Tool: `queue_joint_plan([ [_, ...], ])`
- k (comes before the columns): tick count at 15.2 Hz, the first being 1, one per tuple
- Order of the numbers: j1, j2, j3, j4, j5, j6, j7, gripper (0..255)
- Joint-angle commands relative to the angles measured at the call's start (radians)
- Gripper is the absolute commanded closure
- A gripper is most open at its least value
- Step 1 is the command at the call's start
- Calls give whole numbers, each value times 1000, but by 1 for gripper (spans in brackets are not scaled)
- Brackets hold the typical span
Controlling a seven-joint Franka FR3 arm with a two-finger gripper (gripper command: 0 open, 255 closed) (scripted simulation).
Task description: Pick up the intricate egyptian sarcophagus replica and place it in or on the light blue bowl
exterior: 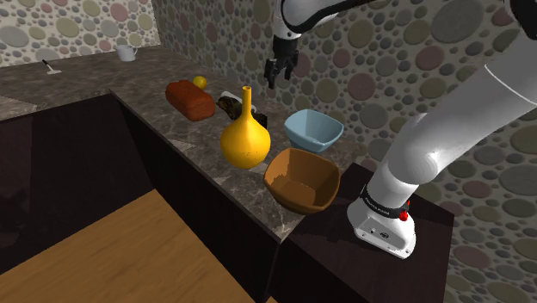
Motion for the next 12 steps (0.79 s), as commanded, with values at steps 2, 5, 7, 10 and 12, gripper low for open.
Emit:
queue_joint_plan([
  [2,-1,111,-7,38,4,79,-3,0],
  [5,-2,220,-11,84,11,148,-7,0],
  [7,-3,295,-13,122,17,188,-11,0],
  [10,-4,407,-15,188,27,239,-18,0],
  [12,-6,483,-14,239,34,267,-23,0],
])
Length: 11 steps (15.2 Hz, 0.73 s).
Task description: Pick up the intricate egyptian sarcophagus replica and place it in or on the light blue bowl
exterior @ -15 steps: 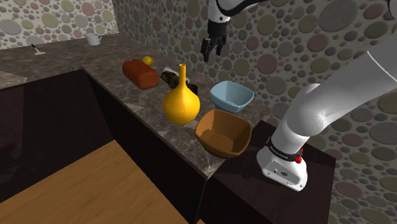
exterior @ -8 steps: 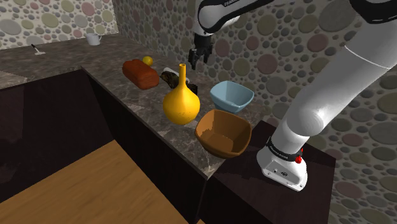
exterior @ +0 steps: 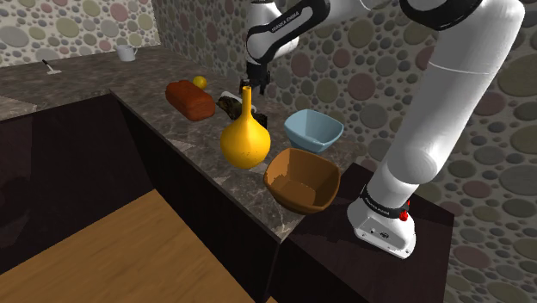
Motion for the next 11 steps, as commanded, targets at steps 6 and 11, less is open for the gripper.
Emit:
queue_joint_plan([
  [6,-9,243,4,190,25,63,-18,0],
  [11,-12,290,3,187,25,113,-18,0],
])
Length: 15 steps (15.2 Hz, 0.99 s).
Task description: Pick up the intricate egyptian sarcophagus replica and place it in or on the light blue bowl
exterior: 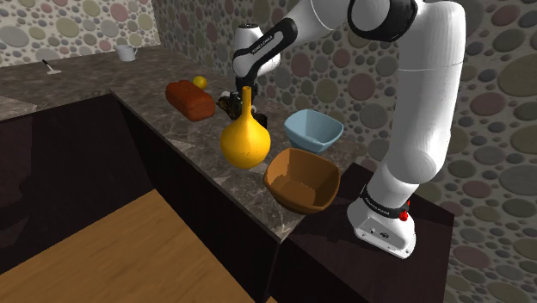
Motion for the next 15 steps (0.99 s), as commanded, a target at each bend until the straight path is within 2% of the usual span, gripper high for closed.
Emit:
queue_joint_plan([
  [1,-1,20,0,1,0,19,-1,0],
  [10,-2,36,0,2,0,34,-1,0],
  [11,-2,36,0,2,0,34,-1,255],
  [15,-2,35,0,2,0,34,-1,255],
])
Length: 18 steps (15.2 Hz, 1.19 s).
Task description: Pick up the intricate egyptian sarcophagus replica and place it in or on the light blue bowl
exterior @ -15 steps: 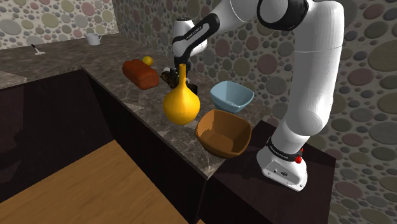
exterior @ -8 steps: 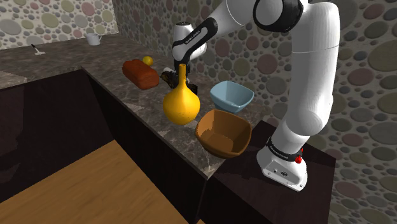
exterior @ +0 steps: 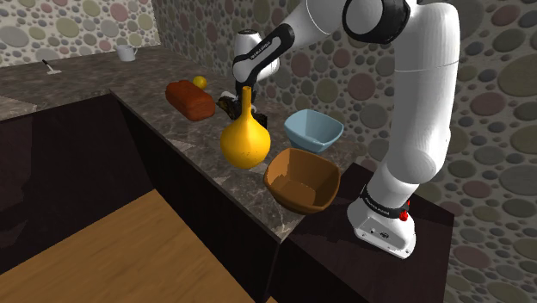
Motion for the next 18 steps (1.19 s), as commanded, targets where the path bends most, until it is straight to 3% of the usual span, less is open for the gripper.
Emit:
queue_joint_plan([
  [1,0,1,0,0,0,0,0,255],
  [5,0,1,0,0,0,1,0,255],
  [18,1,-98,0,44,3,-142,-8,255],
])
